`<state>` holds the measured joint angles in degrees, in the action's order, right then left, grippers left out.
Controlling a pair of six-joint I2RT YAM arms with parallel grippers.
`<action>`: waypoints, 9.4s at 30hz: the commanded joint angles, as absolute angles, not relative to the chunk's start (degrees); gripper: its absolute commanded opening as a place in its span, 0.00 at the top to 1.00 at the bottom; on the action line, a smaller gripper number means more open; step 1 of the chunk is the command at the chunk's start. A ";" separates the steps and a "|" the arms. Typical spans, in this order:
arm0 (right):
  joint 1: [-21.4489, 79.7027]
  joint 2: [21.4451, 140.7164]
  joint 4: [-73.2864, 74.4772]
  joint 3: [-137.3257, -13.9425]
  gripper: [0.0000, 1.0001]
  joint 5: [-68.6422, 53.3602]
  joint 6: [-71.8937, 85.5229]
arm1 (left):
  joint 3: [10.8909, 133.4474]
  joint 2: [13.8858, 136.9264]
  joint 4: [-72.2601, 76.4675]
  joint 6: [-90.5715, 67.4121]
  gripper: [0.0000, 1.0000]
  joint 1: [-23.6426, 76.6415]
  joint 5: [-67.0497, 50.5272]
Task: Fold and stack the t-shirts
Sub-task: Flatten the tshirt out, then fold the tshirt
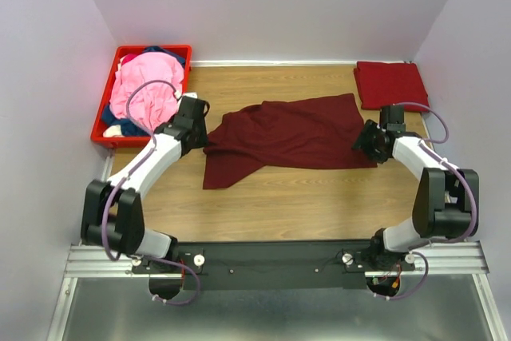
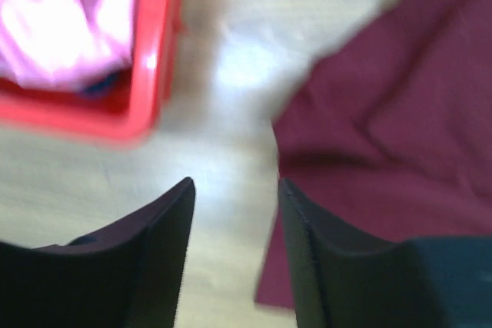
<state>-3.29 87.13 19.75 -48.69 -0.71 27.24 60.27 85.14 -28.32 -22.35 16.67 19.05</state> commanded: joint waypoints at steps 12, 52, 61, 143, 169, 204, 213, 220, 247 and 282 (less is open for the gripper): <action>-2.29 81.21 21.71 -49.31 0.30 -6.24 25.31 | 42.54 76.36 -30.23 -35.24 0.51 20.03 5.62; -2.64 82.44 24.87 -47.20 0.28 14.23 27.95 | 44.12 78.23 -30.33 -33.93 1.00 25.40 12.48; -3.52 88.76 24.61 -48.51 0.31 13.89 28.92 | 43.86 75.06 -29.18 -32.96 1.00 25.40 11.16; -3.52 72.74 5.82 -58.72 0.99 1.49 18.98 | 75.14 72.92 -1.68 -6.33 1.00 17.67 14.85; -3.69 111.27 -4.31 -74.71 0.99 1.14 8.18 | 97.92 112.42 -12.39 -9.39 1.00 15.47 8.97; -3.69 100.28 4.30 -61.09 0.99 5.97 12.04 | 71.73 89.21 -25.67 -19.25 1.00 13.62 1.24; -3.69 100.02 7.21 -58.62 0.99 8.52 14.85 | 64.52 87.71 -23.38 -19.95 1.00 13.54 -1.49; -3.69 101.51 8.70 -58.01 0.99 9.75 16.96 | 60.65 87.37 -22.59 -20.13 1.00 13.62 -2.46; -3.69 102.22 12.48 -61.61 0.93 11.95 18.63 | 60.04 78.67 -28.04 -25.49 1.00 15.55 -1.14; -3.69 97.11 16.26 -63.72 0.52 12.50 21.71 | 54.40 76.55 -24.78 -27.78 1.00 19.25 -2.81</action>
